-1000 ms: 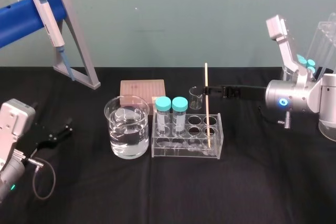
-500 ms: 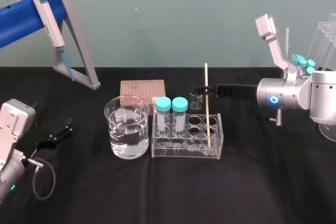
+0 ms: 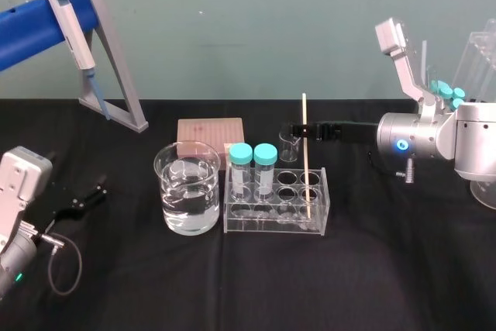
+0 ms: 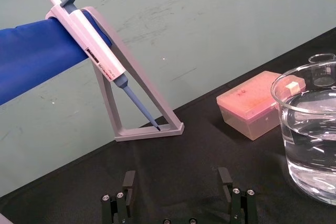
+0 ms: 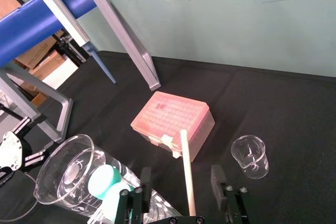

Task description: Hold the thermometer with one hand and immerse one end into the beaker, then reinsert it into the test tube rack.

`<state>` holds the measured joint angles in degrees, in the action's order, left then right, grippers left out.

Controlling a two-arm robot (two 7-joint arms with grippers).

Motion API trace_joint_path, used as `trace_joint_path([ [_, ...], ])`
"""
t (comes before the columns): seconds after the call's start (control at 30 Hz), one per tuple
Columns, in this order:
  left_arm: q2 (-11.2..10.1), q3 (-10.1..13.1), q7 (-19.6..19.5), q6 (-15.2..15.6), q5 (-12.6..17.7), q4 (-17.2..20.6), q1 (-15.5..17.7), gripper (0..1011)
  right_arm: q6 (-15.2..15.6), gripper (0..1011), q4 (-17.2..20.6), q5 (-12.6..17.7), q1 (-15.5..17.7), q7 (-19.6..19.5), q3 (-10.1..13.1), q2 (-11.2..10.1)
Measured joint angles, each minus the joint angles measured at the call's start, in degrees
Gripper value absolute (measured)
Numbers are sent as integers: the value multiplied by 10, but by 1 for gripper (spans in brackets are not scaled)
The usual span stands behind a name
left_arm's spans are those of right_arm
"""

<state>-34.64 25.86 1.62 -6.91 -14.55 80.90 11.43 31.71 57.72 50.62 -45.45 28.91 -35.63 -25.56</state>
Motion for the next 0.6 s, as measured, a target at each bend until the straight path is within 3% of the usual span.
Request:
trace_joint_path([
  [0.43,0,0,0,0,0,0,0,1004,0,343,-10,-3,-4,12,-7,2],
  [0.6,0,0,0,0,0,0,0,1004,-1,146,-9,-5,-5,14,-8,1],
])
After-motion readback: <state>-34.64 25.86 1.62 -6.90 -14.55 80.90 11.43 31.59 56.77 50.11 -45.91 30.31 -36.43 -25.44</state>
